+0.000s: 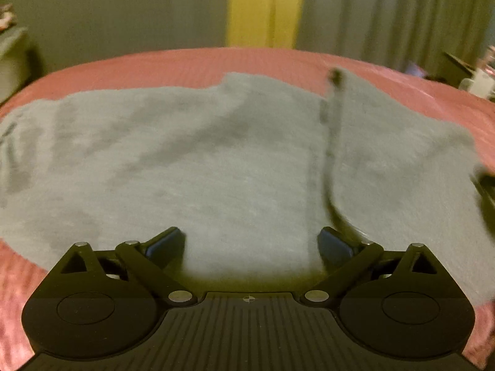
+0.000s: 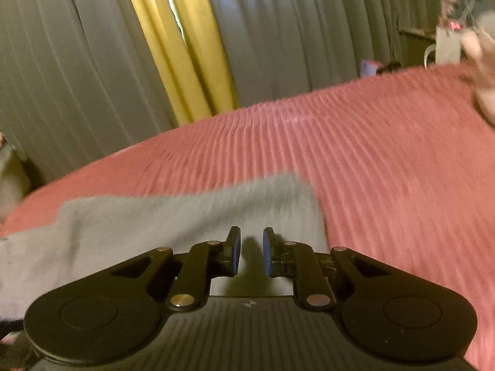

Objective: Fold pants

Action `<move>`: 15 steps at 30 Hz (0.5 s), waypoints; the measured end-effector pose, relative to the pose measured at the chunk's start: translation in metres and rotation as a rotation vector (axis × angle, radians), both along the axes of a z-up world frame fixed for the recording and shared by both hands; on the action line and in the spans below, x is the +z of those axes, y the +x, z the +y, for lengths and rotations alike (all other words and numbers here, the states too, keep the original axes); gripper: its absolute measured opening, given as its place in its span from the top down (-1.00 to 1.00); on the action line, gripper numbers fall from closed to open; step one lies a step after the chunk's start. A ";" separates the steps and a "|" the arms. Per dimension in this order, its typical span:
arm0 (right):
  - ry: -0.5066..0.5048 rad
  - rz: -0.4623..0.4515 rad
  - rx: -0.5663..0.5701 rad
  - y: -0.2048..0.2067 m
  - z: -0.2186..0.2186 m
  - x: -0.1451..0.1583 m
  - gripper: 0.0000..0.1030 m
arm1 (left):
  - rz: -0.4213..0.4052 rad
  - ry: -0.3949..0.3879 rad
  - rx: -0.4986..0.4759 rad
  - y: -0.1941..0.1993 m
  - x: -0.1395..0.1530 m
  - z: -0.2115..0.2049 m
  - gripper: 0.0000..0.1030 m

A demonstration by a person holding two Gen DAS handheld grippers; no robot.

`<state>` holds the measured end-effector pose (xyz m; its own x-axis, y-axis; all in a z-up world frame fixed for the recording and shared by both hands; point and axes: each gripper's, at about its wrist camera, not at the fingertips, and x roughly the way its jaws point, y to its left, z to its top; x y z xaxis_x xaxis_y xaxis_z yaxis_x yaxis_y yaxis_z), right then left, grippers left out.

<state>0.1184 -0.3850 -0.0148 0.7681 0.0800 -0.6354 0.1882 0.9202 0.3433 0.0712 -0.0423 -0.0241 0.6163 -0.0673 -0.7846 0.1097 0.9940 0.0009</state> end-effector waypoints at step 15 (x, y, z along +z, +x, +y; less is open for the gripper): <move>-0.022 0.129 0.007 -0.048 0.034 -0.011 -0.05 | -0.054 0.066 0.092 -0.002 0.011 0.009 -0.94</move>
<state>0.0706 -0.3510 -0.0258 0.6791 0.0695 -0.7308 0.2235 0.9287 0.2960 0.0694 -0.0329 -0.0129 0.6590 0.0418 -0.7509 0.0166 0.9974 0.0700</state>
